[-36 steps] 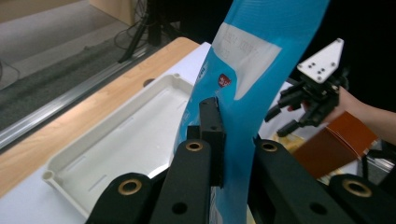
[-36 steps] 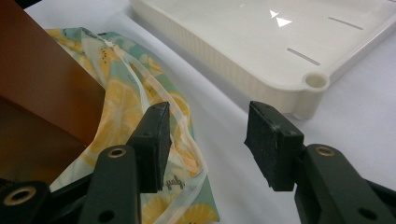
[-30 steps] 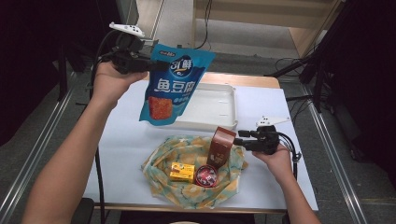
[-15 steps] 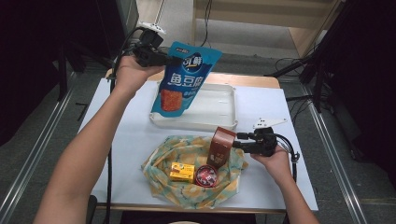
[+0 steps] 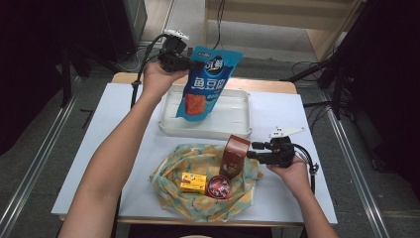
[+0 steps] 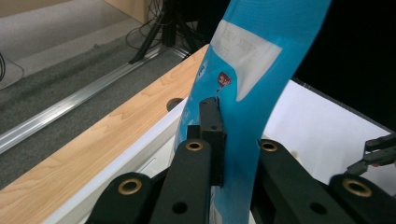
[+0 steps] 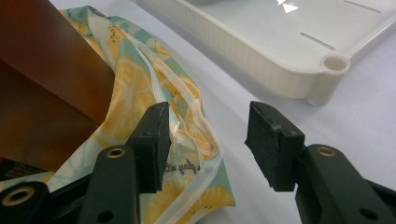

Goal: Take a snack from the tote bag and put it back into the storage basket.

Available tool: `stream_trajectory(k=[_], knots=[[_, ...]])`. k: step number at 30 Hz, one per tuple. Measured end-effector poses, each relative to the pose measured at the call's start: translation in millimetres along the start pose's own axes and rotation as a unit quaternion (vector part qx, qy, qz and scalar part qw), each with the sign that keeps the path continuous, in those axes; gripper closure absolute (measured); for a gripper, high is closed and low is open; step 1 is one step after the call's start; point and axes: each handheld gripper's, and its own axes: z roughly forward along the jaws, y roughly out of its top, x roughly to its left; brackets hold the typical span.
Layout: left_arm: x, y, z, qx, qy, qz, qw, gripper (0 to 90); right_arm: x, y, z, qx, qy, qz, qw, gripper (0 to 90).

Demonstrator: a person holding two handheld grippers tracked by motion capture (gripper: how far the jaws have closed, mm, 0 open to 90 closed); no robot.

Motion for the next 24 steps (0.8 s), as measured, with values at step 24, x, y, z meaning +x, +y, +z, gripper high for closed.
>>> stream_trajectory(k=[24], knots=[[5.7, -32.7, -1.9, 0.046, -0.002, 0.036, 0.9983, 86.0, 0.7, -1.2, 3.5, 0.008, -0.001, 0.000, 1.0000, 50.5]])
